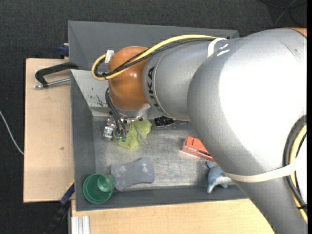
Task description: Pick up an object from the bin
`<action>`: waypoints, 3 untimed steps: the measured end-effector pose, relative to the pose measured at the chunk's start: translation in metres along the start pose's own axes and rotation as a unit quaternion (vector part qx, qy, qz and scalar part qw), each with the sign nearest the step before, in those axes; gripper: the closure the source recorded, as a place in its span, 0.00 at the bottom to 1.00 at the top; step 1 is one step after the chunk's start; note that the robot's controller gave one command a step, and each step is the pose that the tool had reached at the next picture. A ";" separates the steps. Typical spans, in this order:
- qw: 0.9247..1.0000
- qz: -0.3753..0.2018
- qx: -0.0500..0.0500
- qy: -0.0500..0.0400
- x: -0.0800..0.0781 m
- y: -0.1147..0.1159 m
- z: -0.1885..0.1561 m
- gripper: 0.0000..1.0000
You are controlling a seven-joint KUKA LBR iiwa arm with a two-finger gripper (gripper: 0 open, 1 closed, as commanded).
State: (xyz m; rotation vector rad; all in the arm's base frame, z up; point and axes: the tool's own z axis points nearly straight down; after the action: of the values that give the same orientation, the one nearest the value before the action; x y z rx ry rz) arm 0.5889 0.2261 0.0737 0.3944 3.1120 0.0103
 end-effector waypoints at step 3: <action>1.000 0.000 0.001 0.000 0.000 -0.001 0.000 1.00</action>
Offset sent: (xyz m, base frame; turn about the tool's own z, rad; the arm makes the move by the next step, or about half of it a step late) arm 0.0000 0.0000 0.0000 0.0000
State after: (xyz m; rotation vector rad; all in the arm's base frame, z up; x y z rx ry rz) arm 0.5891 0.2253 0.0737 0.3953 3.1119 0.0087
